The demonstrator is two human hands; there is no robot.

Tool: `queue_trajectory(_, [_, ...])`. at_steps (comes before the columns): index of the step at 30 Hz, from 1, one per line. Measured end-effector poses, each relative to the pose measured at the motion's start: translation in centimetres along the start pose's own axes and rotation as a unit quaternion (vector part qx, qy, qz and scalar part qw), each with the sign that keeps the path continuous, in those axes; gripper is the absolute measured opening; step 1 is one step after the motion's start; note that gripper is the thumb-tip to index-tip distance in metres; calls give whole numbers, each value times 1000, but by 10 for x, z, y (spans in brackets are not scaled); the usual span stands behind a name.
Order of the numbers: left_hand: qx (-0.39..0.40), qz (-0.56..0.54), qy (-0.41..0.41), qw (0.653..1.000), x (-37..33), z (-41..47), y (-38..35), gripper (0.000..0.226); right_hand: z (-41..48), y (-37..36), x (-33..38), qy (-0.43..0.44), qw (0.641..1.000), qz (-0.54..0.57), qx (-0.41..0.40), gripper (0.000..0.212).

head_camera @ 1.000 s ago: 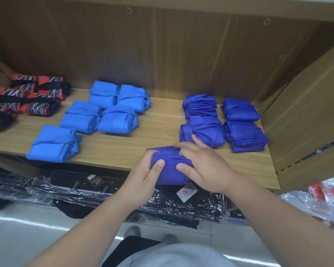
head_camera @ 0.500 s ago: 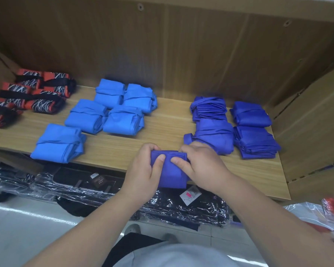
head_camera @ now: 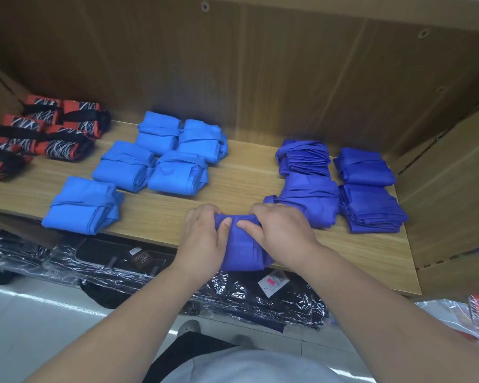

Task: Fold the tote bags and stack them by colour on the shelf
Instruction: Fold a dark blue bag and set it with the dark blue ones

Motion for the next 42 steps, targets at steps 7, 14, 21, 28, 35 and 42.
queue_trajectory(7, [-20, 111, -41, 993, -6, 1, 0, 42, -6, -14, -6, 12, 989, 121, -79, 46])
queue_trajectory(14, [-40, 190, -23, 981, -3, -9, 5, 50, -13, -18, 1, 21, 995, 59, -73, 56])
queue_trajectory(21, [16, 79, -4, 997, -9, -5, 5, 34, -15, -7, 10, 36, 996, 9, -75, 52])
queue_trajectory(28, [35, -247, 26, 968, -39, -25, 49, 20, -33, 56, 35, 92, 985, 86, -119, 60])
queue_trajectory(35, [32, -373, 100, 922, -63, -28, 66, 43, -34, 75, 35, 34, 913, 400, -73, 29])
queue_trajectory(42, [117, -405, 161, 892, -67, -41, 43, 41, -39, 74, 24, -9, 890, 446, -98, 20])
Point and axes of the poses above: each hand's wrist, its own z-axis towards the middle knuckle, its own y-axis out of the back of the hand, x = y × z, the point moved 10 cm from there along z, towards the middle knuckle, and after that the axes turned 1 degree about -x, right-handed, at the moved point
